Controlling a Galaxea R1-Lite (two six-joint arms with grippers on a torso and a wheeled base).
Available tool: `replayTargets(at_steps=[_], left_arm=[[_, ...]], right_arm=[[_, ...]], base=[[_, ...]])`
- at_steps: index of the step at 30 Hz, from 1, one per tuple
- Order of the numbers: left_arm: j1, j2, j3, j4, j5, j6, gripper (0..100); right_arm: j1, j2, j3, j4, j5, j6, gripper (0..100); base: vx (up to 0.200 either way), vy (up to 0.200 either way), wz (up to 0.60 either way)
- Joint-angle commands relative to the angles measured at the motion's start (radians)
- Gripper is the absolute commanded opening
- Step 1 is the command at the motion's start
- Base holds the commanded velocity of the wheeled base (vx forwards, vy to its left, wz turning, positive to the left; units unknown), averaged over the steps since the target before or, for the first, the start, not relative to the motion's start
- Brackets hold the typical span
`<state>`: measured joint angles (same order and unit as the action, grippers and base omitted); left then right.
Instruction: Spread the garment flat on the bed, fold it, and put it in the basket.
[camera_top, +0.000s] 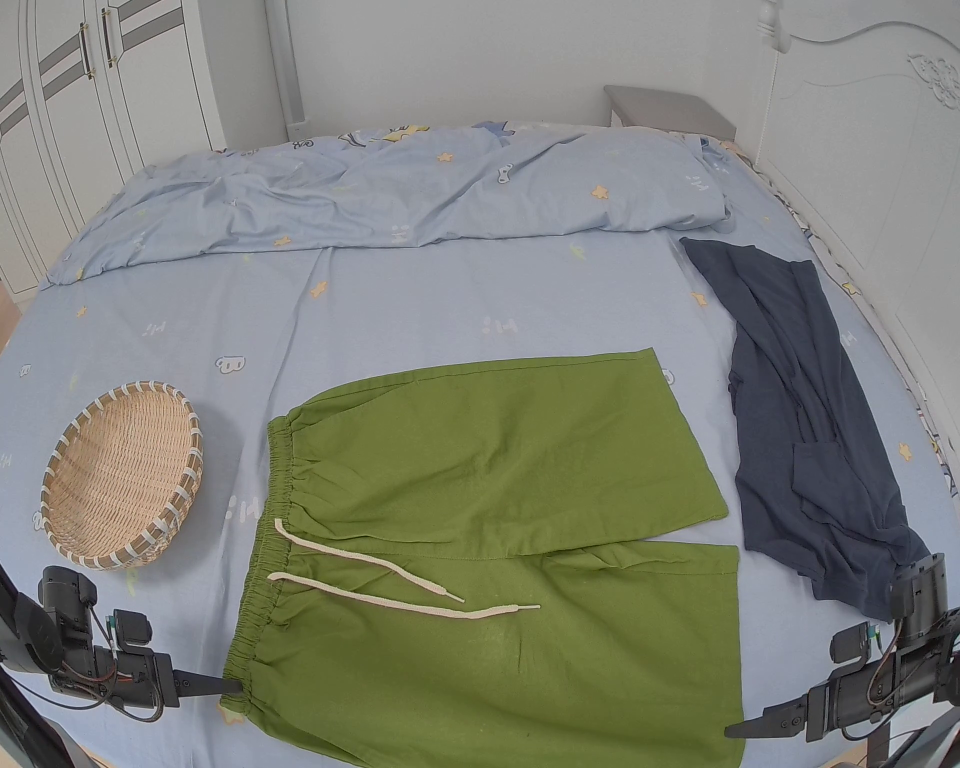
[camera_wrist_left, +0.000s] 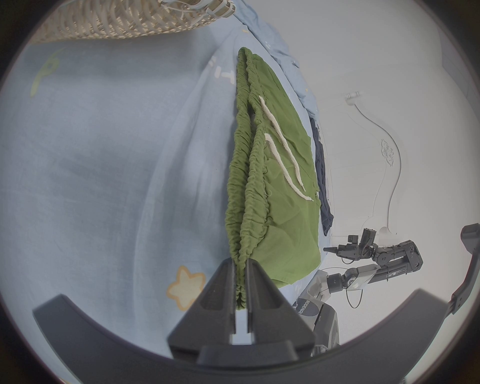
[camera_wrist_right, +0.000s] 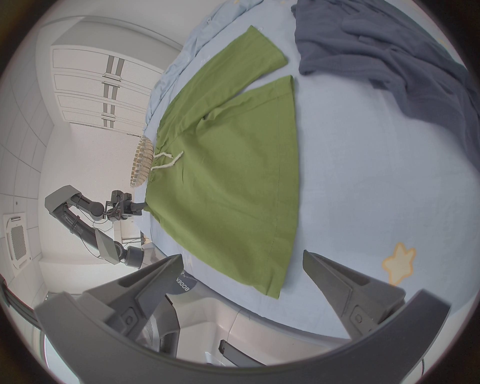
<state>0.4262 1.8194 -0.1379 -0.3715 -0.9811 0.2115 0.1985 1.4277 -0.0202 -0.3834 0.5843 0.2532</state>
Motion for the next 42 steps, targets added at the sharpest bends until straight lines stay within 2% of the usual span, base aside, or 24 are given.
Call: replayTargets(at_steps=[1,4,10,15,23,24,27,38,39,42], left_arm=[[-0.001,0.006,-0.012,0.002,-0.001,-0.001,0],[-0.001,0.017,-0.022,0.0,-0.001,-0.001,0],[-0.003,0.017,-0.028,0.0,-0.001,-0.003,0],[-0.004,0.028,-0.039,0.0,-0.001,-0.003,0],[-0.01,0.029,-0.042,0.0,-0.001,-0.003,0],[-0.014,0.029,-0.045,0.002,-0.001,-0.004,0],[-0.014,0.031,-0.048,0.0,-0.001,-0.007,0],[-0.014,0.031,-0.052,0.002,-0.001,-0.007,0],[-0.014,0.031,-0.052,0.002,-0.001,-0.007,0],[-0.014,0.031,-0.052,0.002,-0.001,-0.007,0]], right_arm=[[0.009,0.102,0.02,-0.015,0.011,-0.015,100],[0.009,0.188,0.02,-0.031,0.009,-0.054,100],[0.021,0.217,0.02,-0.028,0.011,-0.055,100],[0.087,0.312,0.02,-0.066,0.009,-0.055,100],[0.133,0.37,0.02,-0.13,0.008,-0.055,100],[0.167,0.402,0.02,-0.158,0.003,-0.055,100],[0.191,0.424,0.02,-0.184,0.002,-0.054,100],[0.199,0.415,0.02,-0.186,0.023,-0.042,100],[0.197,0.415,0.02,-0.184,0.022,-0.042,0],[0.197,0.415,0.02,-0.18,0.022,-0.043,0]], base=[[0.0,0.0,0.0],[0.0,0.0,0.0],[0.0,0.0,0.0],[0.0,0.0,0.0],[0.0,0.0,0.0],[0.0,0.0,0.0],[0.0,0.0,0.0],[0.0,0.0,0.0],[0.0,0.0,0.0],[0.0,0.0,0.0]])
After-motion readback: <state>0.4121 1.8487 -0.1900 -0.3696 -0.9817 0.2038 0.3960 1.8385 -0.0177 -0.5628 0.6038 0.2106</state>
